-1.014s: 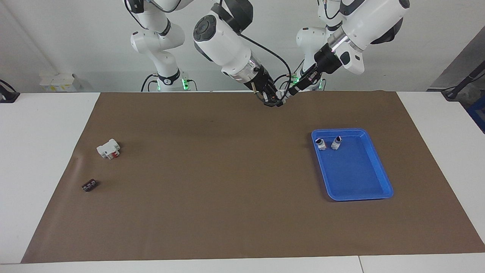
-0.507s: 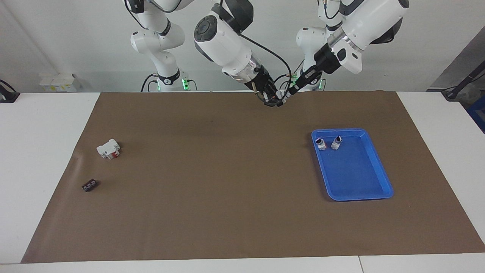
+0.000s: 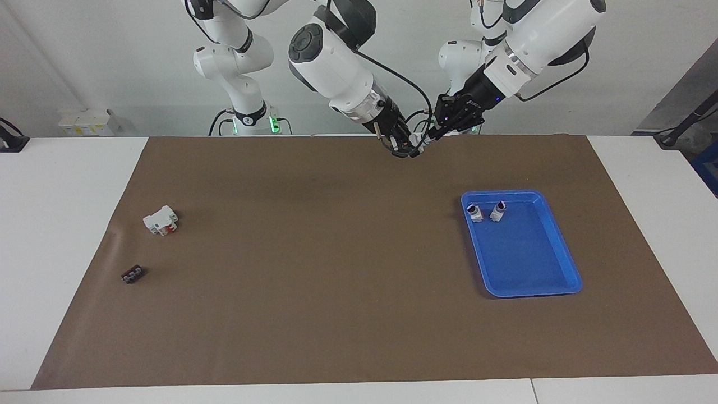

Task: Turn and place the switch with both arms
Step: 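Close the left gripper on the switch held by the right gripper, then open the right gripper and release the switch to the left gripper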

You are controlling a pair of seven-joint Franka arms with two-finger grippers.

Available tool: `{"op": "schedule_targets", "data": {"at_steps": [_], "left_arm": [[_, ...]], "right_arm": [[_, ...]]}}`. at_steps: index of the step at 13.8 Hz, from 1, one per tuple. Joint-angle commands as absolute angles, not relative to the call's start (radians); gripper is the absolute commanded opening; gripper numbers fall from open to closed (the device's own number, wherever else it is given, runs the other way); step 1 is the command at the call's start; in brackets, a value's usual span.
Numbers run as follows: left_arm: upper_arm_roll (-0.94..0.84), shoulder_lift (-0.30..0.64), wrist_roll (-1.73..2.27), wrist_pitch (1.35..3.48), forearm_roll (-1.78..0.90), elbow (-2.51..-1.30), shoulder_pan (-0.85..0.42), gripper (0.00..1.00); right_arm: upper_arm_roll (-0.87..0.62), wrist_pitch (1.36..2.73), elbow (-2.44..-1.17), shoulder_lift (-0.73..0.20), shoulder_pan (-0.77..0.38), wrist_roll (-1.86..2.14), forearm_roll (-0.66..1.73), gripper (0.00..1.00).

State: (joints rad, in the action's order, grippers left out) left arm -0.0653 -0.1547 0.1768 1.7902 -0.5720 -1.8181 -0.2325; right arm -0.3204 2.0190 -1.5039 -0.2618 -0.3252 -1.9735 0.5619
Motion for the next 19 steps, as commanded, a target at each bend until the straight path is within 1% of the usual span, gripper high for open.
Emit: {"op": "schedule_targets", "data": {"at_steps": [1,6,9,12,14,19], "left_arm": [[-0.055,-0.199,0.000,1.783,-0.492,-1.885,-0.247,0.00],[-0.055,-0.199,-0.294,1.772,-0.468,-1.881,-0.238,0.00],[-0.055,-0.198,-0.350,1.776,-0.466,-1.876,-0.238,0.00],[-0.052,-0.198,-0.498,1.775,-0.466,-1.876,-0.236,0.00],[-0.048,-0.198,-0.647,1.775,-0.468,-1.876,-0.233,0.00],[-0.048,-0.198,-0.738,1.786,-0.468,-1.878,-0.235,0.00]], "right_arm": [[-0.324,2.029,-1.503,-0.247,-0.308,-1.979,0.548,0.00],[-0.324,2.025,-1.503,-0.247,-0.305,-1.979,0.548,0.00],[-0.324,2.025,-1.503,-0.245,-0.304,-1.979,0.548,0.00],[-0.324,2.023,-1.503,-0.245,-0.302,-1.979,0.548,0.00],[-0.324,2.022,-1.503,-0.245,-0.302,-1.979,0.548,0.00],[-0.324,2.020,-1.503,-0.245,-0.302,-1.979,0.548,0.00]]}}
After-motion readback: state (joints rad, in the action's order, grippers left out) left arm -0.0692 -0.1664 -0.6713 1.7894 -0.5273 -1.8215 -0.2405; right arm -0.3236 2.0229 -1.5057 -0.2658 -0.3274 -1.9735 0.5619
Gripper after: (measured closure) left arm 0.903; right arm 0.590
